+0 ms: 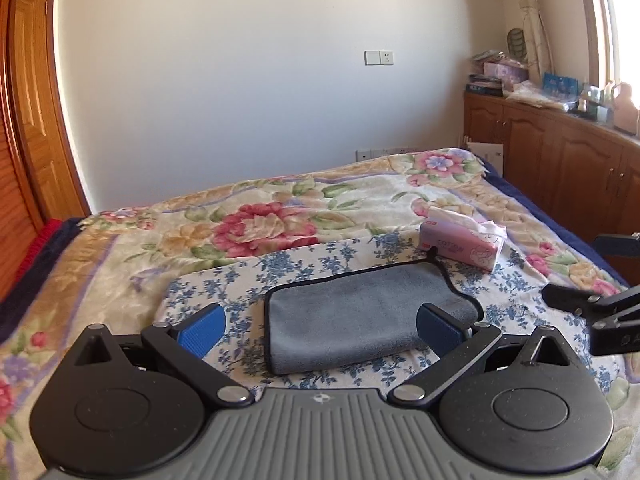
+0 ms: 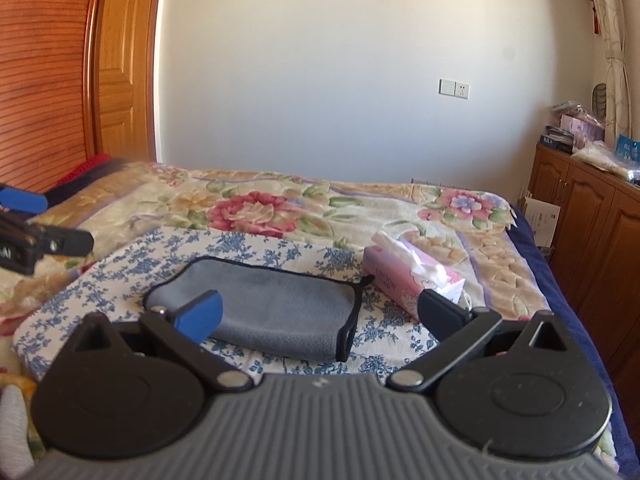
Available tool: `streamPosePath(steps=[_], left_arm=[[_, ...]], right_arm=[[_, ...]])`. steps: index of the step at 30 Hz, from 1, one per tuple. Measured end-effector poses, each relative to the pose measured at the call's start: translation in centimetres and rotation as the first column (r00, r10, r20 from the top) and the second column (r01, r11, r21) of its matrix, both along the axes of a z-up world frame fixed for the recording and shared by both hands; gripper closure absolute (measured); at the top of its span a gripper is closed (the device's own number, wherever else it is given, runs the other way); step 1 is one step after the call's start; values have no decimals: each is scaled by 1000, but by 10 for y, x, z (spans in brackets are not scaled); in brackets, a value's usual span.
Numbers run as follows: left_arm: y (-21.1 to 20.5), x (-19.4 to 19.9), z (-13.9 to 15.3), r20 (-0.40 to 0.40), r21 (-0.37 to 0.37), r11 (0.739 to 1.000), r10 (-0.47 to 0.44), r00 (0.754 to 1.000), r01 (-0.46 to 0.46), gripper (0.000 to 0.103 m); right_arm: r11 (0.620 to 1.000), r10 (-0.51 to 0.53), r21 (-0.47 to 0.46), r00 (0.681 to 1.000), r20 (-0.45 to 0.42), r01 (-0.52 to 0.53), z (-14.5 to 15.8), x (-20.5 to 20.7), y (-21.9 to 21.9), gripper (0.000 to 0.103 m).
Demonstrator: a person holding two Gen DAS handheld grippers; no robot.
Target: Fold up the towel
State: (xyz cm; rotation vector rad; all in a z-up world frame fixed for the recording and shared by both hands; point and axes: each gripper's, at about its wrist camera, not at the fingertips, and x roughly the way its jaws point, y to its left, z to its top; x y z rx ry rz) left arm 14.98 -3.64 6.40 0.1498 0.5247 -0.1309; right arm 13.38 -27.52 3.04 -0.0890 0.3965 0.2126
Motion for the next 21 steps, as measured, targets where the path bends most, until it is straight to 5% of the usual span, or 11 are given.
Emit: streamPosePath(steps=[21], left_arm=[[14, -74, 11, 64, -44, 999, 0, 998, 3, 0]], right_arm=[[999, 20, 44, 999, 41, -21, 19, -48, 10, 0]])
